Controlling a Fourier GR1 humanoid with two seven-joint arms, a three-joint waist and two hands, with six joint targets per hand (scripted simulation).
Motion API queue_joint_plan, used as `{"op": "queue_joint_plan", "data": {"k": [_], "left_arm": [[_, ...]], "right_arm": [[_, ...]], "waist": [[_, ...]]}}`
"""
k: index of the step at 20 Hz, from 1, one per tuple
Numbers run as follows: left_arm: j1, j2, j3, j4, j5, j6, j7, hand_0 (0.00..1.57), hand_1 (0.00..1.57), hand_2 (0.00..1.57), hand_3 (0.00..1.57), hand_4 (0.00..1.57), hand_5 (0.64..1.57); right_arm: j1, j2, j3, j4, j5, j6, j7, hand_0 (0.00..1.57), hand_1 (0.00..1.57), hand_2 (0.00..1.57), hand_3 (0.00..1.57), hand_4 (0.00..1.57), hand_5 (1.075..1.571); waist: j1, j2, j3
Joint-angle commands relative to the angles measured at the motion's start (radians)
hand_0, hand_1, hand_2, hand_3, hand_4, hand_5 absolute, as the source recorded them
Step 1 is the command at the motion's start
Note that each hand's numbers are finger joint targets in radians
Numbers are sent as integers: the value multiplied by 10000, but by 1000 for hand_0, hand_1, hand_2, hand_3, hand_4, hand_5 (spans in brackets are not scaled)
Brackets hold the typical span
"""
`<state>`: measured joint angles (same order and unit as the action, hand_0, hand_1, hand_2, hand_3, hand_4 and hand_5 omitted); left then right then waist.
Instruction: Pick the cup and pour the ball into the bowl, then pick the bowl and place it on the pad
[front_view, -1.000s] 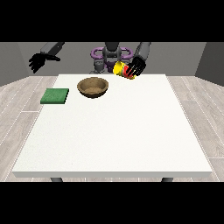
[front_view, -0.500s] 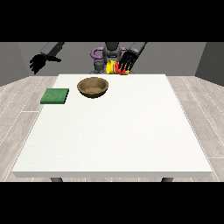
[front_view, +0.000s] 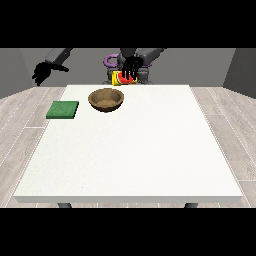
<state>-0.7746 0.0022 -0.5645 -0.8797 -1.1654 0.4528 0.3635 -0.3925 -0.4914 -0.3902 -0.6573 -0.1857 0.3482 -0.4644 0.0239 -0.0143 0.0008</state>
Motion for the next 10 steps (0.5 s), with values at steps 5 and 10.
{"op": "queue_joint_plan", "data": {"k": [5,10], "left_arm": [[-152,-22,-1035,-258,-1563,-732,674,376,376,1571,1571,835,1569],[-393,-22,-2255,-60,-2407,-1494,1302,48,48,1571,1571,1085,1495]], "right_arm": [[-855,203,153,84,0,-267,155,0,0,0,271,0,1528],[-1457,541,368,26,41,-262,97,0,0,0,276,0,1523]], "waist": [[-161,539,-4],[-678,1148,1]]}}
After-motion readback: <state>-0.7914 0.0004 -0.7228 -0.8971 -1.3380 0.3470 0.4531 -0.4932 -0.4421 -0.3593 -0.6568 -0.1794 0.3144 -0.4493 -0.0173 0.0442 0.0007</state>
